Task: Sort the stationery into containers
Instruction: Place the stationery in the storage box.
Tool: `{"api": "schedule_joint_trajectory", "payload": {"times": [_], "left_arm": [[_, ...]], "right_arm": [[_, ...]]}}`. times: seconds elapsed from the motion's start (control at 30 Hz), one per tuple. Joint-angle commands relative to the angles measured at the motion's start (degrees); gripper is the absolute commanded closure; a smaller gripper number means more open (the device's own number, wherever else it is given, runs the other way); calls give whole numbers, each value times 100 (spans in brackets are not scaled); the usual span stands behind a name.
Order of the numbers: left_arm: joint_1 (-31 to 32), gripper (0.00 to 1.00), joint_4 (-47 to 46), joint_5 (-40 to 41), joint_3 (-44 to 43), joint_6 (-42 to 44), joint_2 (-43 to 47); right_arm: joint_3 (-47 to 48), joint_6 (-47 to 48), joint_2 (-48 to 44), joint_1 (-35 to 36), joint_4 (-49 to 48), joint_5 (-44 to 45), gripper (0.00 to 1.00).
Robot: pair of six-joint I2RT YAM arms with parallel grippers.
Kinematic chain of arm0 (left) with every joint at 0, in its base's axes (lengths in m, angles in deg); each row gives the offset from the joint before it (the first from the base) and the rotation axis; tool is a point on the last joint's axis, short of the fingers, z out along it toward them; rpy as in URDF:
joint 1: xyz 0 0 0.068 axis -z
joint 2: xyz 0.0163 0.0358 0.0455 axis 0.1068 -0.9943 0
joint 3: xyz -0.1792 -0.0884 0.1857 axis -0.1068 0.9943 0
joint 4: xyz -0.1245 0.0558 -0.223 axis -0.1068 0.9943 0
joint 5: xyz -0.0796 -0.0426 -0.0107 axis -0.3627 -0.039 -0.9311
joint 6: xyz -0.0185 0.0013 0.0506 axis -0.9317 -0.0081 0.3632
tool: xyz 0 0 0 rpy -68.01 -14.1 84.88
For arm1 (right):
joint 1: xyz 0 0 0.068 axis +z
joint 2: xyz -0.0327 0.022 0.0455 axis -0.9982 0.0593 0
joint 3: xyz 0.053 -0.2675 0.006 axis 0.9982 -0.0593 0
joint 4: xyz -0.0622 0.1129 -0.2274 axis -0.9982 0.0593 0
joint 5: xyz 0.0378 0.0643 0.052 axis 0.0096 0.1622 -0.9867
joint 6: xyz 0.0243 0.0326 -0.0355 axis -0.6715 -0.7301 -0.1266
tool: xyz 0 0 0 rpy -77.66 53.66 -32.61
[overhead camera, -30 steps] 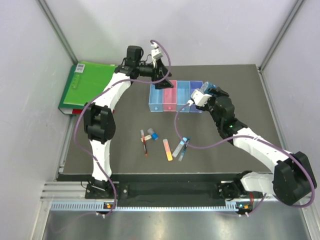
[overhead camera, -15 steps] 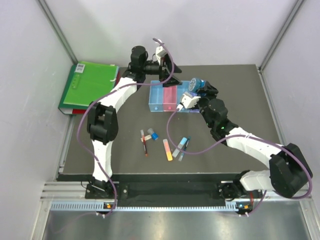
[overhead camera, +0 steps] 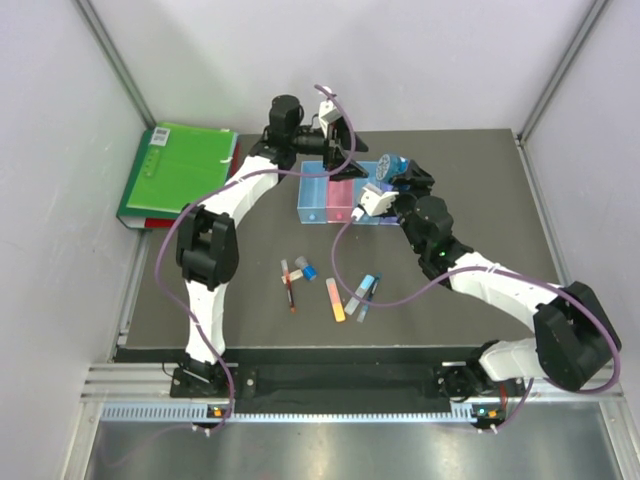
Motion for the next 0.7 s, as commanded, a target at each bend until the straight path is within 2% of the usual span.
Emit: {"api": "schedule_joint_trajectory", "payload": {"times": [0.0, 0.33, 0.67], "left_arm": [[131, 1, -46, -72, -36, 225, 97], [307, 1, -1074, -28, -28, -654, 1], [351, 1, -1251, -46, -133, -901, -52]], "right_arm": [[456, 106, 28, 61, -702, -75, 100], [615, 9, 160, 70, -640, -57, 100], [659, -114, 239, 70, -596, -40, 100]]}}
